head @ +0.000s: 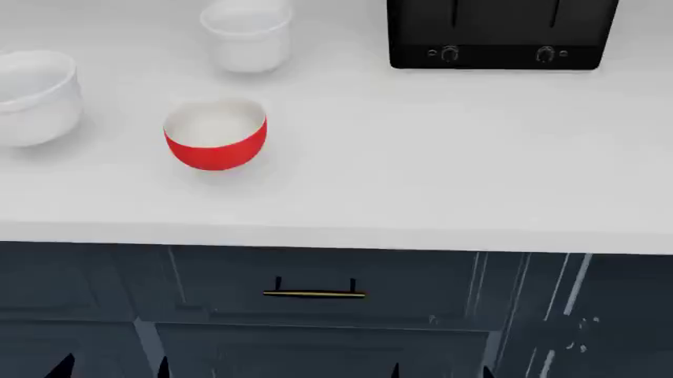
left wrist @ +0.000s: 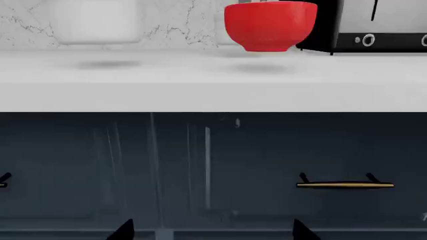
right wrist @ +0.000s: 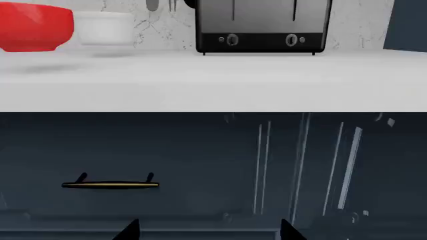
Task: Stack the bowls from largest to smallest.
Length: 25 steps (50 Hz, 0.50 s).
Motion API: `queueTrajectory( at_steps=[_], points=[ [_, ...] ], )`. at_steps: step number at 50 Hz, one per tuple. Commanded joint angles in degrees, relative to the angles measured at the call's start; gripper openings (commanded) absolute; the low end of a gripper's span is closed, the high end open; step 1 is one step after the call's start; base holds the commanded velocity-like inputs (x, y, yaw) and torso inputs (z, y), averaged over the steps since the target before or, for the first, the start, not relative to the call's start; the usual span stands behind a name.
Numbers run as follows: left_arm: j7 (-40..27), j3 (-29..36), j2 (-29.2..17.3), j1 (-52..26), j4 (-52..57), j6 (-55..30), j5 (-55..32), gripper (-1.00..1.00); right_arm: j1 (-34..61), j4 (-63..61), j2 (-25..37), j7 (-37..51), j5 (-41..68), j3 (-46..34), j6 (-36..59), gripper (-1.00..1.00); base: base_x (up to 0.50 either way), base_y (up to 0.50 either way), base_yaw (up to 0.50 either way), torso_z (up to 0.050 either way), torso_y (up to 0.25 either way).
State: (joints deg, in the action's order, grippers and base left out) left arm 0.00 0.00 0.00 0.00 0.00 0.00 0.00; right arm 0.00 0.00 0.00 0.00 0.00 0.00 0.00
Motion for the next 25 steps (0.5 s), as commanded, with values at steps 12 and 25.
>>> queueTrajectory(
  at_steps=[12, 25],
  points=[
    [-1.6, 3.5, -3.2, 2.5, 1.6, 3.9, -2.9, 1.0, 0.3, 0.4, 5.7, 7.0, 5.5, -6.8, -0.8, 1.0, 0.0, 0.0, 0.0, 0.029, 0.0],
    [-3.0, 4.9, -4.3, 1.9, 1.4, 3.5, -3.5, 1.0, 0.5, 0.3, 6.5, 7.8, 6.2, -7.6, -0.7, 1.0, 0.0, 0.0, 0.0, 0.05, 0.0]
  ],
)
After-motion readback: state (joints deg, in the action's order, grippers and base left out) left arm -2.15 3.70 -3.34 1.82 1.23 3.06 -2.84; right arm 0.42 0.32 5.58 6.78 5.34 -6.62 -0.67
